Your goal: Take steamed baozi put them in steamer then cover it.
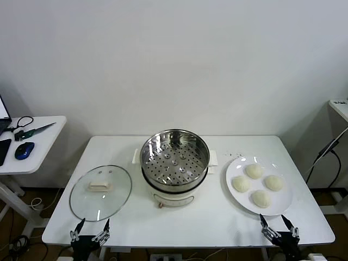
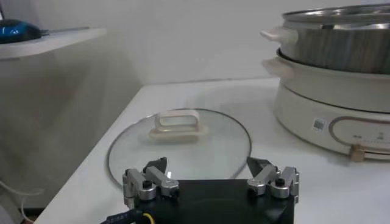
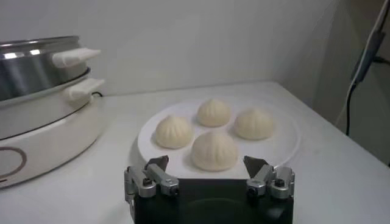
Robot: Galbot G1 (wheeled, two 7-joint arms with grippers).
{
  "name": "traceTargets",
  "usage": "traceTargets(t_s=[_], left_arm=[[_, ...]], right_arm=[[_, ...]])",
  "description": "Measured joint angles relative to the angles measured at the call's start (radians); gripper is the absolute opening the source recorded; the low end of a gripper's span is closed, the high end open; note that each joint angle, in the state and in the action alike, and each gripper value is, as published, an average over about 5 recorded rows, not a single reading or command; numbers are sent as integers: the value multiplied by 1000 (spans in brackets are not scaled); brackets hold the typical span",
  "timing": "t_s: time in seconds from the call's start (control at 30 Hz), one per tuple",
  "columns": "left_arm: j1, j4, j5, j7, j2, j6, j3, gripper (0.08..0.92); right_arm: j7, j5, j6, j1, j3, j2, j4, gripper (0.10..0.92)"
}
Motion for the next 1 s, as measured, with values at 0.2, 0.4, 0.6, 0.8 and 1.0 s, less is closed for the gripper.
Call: traceTargets(t_s=[0.2, 0.4, 0.6, 0.8, 1.0], left_arm=[[0, -11, -2, 1, 4, 2, 6, 823], [8, -22, -2, 1, 16, -2, 13, 823], [4, -27, -3, 2, 21, -3, 13, 823], [1, -24, -1, 5, 20, 0, 17, 823], [-2, -24, 0, 7, 19, 4, 18, 823]], right_arm=[[-30, -54, -104, 163, -28, -104, -35, 823], [-208, -170, -196, 463, -182, -306, -145, 823], [-500, -328, -143, 855, -516, -468, -325, 823], [-795, -447, -28, 1251, -913, -516, -519, 823], [-997, -490, 30, 1631, -1295, -484, -686, 823]])
